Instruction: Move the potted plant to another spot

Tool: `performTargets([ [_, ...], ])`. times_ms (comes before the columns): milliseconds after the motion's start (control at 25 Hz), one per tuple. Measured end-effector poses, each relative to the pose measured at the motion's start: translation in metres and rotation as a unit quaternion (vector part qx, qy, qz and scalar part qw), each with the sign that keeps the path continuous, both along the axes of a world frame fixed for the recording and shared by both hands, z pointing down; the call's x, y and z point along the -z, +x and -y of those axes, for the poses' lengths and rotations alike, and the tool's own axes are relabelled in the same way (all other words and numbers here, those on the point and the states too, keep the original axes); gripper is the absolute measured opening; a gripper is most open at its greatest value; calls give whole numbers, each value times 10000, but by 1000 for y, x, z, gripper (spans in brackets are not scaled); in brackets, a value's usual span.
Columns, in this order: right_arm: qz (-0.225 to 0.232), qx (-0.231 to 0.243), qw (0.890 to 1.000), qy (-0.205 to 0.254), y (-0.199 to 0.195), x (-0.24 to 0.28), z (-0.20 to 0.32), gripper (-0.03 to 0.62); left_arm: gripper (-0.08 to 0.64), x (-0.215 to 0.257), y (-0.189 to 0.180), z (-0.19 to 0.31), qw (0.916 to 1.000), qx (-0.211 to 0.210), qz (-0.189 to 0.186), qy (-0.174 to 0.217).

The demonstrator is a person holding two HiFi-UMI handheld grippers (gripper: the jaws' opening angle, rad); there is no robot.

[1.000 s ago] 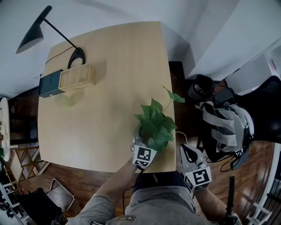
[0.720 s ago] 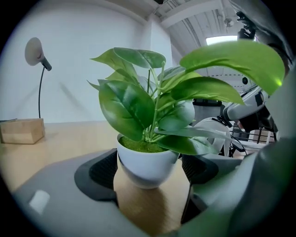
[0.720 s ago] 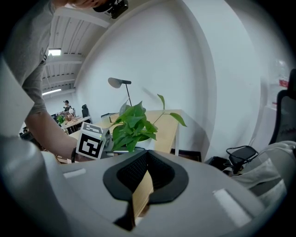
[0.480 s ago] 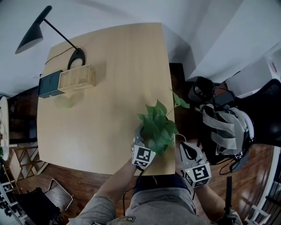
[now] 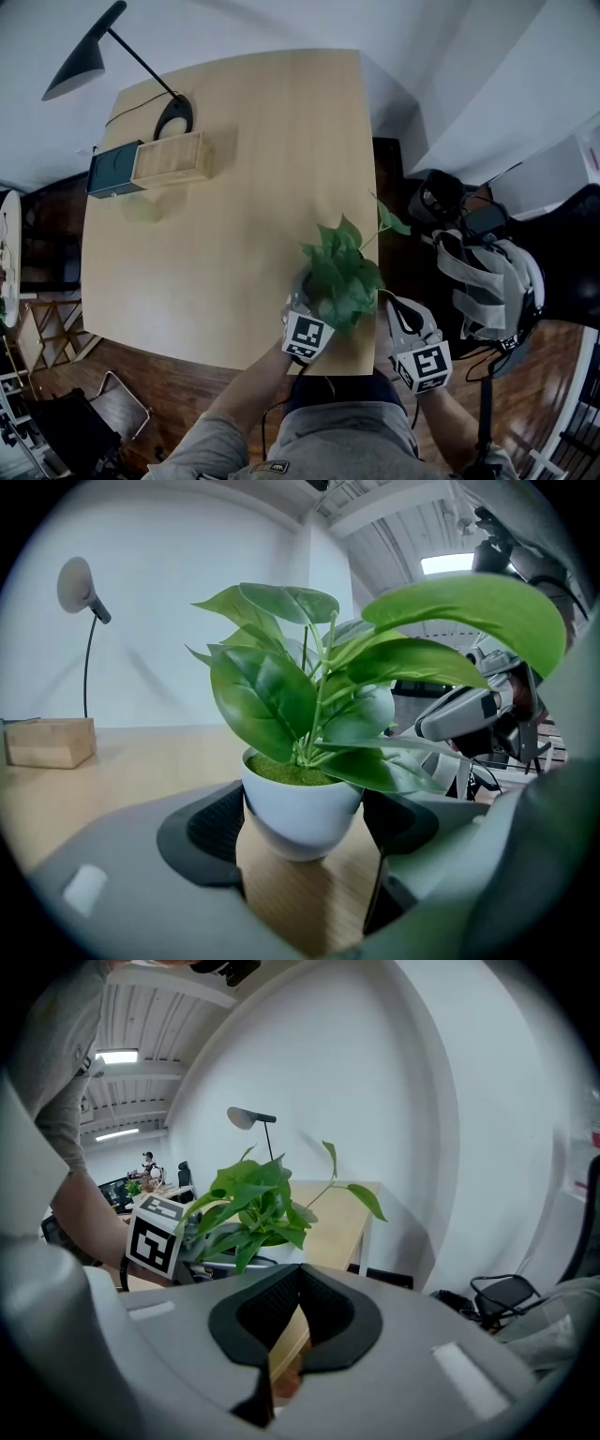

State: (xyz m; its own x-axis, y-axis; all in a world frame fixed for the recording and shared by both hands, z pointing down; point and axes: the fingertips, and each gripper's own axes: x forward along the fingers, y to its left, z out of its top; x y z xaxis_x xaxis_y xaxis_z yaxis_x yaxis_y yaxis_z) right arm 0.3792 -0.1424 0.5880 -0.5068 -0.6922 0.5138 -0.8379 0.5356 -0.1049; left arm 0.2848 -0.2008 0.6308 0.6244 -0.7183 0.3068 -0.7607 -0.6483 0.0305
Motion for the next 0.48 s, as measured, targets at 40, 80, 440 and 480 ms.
performTargets([
  [40,1,18,10000,-7,0,-1,0,6,394,0,0,-1,10000,8,-9,8],
  [80,1,34,10000,-17,0,-2,0,6,393,0,-1,-2,10000,19,-21,15],
  [440,-13,149,9999,-50,-1,-8,2,6,387,7,-8,-3,9996,208,-121,120],
  [480,-16,164,9998,-58,-1,-9,2,6,387,7,-9,-3,9996,223,-117,112],
])
